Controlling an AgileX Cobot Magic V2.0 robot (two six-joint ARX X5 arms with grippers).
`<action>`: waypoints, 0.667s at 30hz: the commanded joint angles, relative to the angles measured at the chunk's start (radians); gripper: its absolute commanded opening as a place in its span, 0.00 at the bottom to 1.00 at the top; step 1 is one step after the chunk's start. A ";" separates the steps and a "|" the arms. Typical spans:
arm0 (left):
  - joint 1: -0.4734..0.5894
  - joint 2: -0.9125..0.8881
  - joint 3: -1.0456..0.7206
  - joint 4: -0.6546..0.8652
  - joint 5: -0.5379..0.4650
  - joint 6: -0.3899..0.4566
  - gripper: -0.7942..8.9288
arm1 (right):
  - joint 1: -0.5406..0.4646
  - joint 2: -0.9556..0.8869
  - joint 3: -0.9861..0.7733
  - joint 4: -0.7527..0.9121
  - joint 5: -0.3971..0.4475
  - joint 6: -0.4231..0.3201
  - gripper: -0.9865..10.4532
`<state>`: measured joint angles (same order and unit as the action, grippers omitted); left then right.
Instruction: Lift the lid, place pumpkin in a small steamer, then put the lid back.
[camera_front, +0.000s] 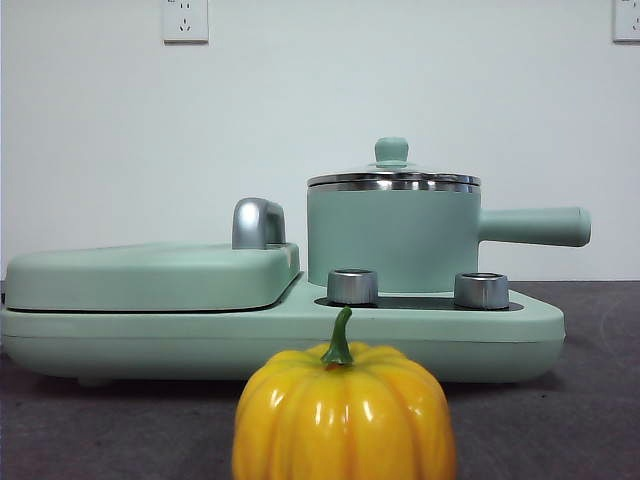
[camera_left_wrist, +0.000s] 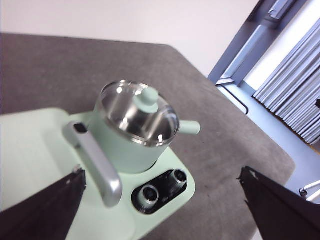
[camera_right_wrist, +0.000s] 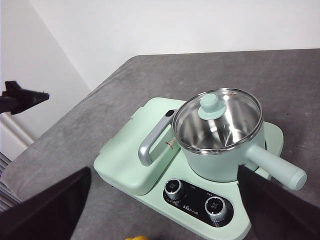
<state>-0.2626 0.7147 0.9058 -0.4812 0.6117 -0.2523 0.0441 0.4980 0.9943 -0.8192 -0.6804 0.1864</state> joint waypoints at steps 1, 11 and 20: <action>-0.026 0.060 0.051 0.052 0.008 0.002 0.59 | 0.000 0.003 0.016 0.006 0.000 -0.011 0.49; -0.153 0.376 0.266 0.053 -0.013 0.058 0.58 | 0.000 0.003 0.016 0.006 -0.001 -0.010 0.49; -0.285 0.682 0.515 0.024 -0.140 0.178 0.53 | 0.000 0.003 0.016 0.007 -0.001 -0.010 0.49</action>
<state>-0.5323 1.3655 1.3857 -0.4614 0.4843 -0.1238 0.0441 0.4980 0.9943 -0.8192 -0.6807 0.1864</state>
